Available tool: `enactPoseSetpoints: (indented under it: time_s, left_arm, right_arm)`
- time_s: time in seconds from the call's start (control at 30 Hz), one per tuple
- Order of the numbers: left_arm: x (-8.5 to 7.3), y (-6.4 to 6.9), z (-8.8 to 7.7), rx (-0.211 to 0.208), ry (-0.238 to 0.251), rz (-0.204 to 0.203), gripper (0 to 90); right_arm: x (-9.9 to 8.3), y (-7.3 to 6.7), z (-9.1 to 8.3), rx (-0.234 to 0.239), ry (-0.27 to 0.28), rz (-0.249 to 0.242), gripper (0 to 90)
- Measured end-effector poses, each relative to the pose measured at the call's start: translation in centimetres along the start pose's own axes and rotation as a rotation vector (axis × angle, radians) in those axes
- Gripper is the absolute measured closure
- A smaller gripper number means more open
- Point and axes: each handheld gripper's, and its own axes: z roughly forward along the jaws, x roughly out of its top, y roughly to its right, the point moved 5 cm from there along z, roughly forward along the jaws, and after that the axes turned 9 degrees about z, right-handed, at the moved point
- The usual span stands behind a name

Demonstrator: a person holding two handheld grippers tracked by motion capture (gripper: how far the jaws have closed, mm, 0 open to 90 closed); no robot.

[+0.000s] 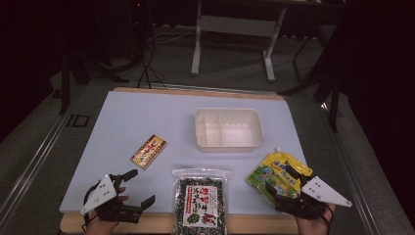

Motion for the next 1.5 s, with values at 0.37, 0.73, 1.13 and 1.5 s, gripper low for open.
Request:
enactPoseSetpoints:
  time_s: [0.37, 0.73, 1.13, 1.5]
  left_arm:
    - [-0.2, 0.0, 0.2, -0.013, -0.018, 0.006, 1.3]
    - [-0.1, 0.0, 0.3, -0.025, -0.005, -0.005, 2.5]
    - [-0.2, 0.0, 0.5, -0.029, -0.013, -0.020, 2.5]
    - [-0.3, -0.1, 0.5, -0.037, -0.022, -0.027, 2.5]
  right_arm:
    - [0.0, -0.3, 0.2, -0.011, -0.017, -0.016, 15.2]
    - [1.4, -0.3, 0.5, 0.006, -0.063, 0.020, 15.3]
    - [1.9, 0.0, 2.5, 0.091, -0.148, 0.042, 13.5]
    - [1.5, -1.0, 5.9, 0.206, -0.242, 0.043, 11.2]
